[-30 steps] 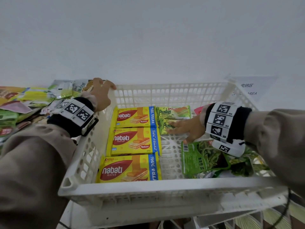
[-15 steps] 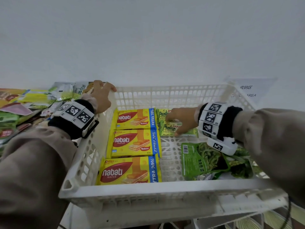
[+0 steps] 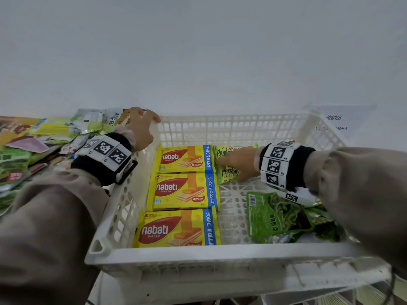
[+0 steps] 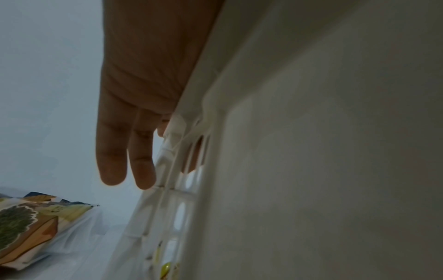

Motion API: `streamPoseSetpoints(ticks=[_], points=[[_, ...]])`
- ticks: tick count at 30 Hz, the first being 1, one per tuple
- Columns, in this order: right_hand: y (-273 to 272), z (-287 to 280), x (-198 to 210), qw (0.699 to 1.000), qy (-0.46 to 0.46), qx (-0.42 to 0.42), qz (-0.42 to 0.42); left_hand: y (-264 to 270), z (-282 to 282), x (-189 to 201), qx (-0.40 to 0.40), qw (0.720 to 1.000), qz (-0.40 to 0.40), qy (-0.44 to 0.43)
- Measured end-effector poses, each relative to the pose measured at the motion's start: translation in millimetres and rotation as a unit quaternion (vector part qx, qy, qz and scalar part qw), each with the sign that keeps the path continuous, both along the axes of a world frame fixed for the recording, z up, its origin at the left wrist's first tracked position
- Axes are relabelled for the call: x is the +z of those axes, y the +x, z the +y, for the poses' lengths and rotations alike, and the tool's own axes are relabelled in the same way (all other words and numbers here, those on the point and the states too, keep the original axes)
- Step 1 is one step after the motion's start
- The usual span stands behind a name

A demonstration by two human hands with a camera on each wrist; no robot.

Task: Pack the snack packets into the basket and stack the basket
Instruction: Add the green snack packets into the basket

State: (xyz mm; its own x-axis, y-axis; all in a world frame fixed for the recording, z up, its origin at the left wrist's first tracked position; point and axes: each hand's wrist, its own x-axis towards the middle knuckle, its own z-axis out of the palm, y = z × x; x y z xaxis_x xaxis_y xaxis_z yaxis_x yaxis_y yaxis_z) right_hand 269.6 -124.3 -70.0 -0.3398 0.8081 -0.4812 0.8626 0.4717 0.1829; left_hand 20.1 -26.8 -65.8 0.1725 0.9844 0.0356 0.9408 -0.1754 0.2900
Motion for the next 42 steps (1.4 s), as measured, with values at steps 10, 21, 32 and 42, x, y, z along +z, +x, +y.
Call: streamPoseSetpoints(ticks=[10,21,32,42], points=[[5.5,-5.3,19.2,0.999,-0.009,-0.038,0.023,-1.9,1.8,-1.3,-0.008,1.0,0.002,-0.002],[20.1,-22.8,37.6,0.989,-0.111,-0.091,-0.024,-3.1,8.5,-6.3,-0.002,1.0,-0.002,-0.001],[32.3,-32.1,9.3,0.969,-0.183,-0.104,-0.126,-5.4,15.3,-10.6,-0.006,1.0,-0.016,0.011],[70.1,-9.0,66.8,0.956,-0.148,-0.197,0.158,-5.5,15.1,-10.0,-0.007,1.0,-0.014,0.014]])
